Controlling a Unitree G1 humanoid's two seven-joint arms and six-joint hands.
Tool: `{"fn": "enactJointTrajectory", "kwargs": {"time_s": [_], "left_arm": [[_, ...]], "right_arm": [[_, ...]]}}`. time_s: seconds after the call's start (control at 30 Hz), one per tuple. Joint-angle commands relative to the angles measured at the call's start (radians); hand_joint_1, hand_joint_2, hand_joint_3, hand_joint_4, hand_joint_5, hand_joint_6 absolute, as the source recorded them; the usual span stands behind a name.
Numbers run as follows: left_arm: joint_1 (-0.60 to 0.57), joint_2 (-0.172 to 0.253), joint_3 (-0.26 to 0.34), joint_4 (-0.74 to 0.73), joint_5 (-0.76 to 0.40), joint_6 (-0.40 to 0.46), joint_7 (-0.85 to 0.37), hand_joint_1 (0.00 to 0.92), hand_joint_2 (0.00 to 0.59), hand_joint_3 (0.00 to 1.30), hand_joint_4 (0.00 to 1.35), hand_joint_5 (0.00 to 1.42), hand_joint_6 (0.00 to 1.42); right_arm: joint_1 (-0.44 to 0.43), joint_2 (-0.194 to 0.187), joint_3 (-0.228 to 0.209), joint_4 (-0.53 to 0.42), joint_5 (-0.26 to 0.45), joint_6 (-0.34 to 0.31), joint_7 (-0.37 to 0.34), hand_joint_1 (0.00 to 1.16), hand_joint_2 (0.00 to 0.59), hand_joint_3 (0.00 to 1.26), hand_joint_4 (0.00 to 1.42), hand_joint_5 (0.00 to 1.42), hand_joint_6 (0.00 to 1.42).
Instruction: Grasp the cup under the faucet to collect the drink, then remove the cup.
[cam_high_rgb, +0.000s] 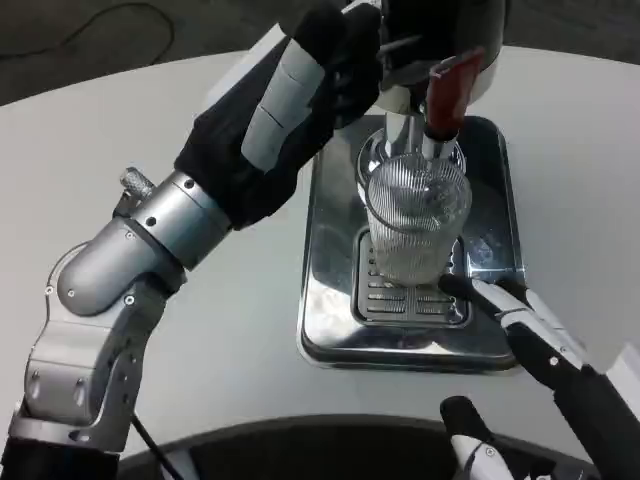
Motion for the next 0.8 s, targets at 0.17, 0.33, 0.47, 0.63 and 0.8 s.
{"fn": "enactJointTrajectory", "kwargs": {"time_s": [0.17,0.33,0.47,0.63,0.8], "left_arm": [[-0.053,-0.023,-0.022,0.089,0.025,-0.006,-0.024,0.001,0.024,0.16,0.07,0.16,0.11],[-0.081,-0.036,-0.035,0.115,0.033,-0.011,-0.036,0.003,0.026,0.16,0.07,0.16,0.11],[-0.095,-0.049,-0.040,0.120,0.041,-0.011,-0.046,0.004,0.026,0.16,0.07,0.16,0.11],[-0.101,-0.059,-0.048,0.120,0.055,-0.012,-0.053,0.004,0.027,0.17,0.07,0.16,0.11],[-0.101,-0.053,-0.064,0.119,0.084,-0.029,-0.061,0.006,0.029,0.17,0.07,0.16,0.10]], "right_arm": [[0.025,0.001,0.003,0.005,0.011,-0.016,-0.012,0.59,0.484,0.14,0.08,0.00,0.00],[0.033,0.000,0.002,0.002,0.013,-0.018,-0.017,0.59,0.484,0.14,0.08,0.00,0.00],[0.036,0.000,0.001,0.001,0.014,-0.020,-0.018,0.59,0.484,0.14,0.08,0.00,0.00],[0.037,-0.002,-0.001,0.002,0.017,-0.021,-0.019,0.59,0.484,0.14,0.08,0.00,0.00],[0.034,-0.001,0.001,0.005,0.019,-0.020,-0.020,0.59,0.484,0.15,0.08,0.00,0.00]]}}
